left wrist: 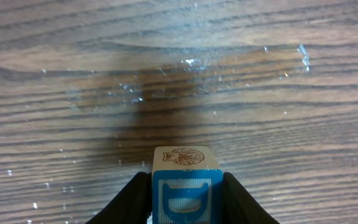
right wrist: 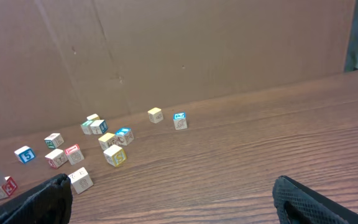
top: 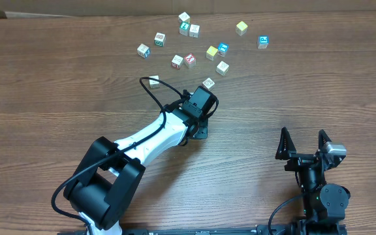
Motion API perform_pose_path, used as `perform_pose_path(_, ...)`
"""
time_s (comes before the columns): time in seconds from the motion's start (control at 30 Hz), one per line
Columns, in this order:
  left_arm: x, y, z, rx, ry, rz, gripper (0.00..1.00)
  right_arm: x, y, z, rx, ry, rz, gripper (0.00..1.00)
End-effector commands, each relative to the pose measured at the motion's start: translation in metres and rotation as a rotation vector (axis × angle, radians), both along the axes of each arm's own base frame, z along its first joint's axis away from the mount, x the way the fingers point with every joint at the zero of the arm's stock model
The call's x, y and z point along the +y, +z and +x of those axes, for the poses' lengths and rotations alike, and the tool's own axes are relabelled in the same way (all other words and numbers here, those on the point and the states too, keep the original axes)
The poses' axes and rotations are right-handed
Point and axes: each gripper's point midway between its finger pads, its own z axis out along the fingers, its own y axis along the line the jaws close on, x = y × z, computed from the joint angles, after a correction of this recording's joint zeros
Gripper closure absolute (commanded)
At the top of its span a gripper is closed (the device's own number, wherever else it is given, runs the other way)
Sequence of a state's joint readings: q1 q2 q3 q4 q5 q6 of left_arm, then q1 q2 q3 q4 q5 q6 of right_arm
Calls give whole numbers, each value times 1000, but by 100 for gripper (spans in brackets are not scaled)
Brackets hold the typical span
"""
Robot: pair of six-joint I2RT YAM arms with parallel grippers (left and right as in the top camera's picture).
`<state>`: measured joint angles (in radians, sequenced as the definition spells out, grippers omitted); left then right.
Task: Form a tower
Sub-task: 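Lower the left gripper and grasp the blue 'D' block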
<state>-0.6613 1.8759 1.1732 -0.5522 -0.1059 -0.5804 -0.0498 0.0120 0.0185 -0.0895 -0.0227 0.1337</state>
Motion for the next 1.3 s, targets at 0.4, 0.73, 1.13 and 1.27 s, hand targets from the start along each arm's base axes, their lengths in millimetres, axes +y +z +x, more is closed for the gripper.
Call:
perform_pose_path(0.4, 9, 3, 13, -44, 128, 17, 73, 2, -2, 0, -5, 9, -5, 0)
perform_pose_path(0.73, 10, 3, 13, -37, 172, 6, 67, 2, -2, 0, -5, 9, -5, 0)
perform_pose_path(1.13, 9, 4, 14, -43, 172, 1, 66, 2, -2, 0, -5, 9, -5, 0)
perform_pose_path(1.27, 9, 4, 14, -42, 171, 1, 43, 2, -2, 0, -5, 9, -5, 0)
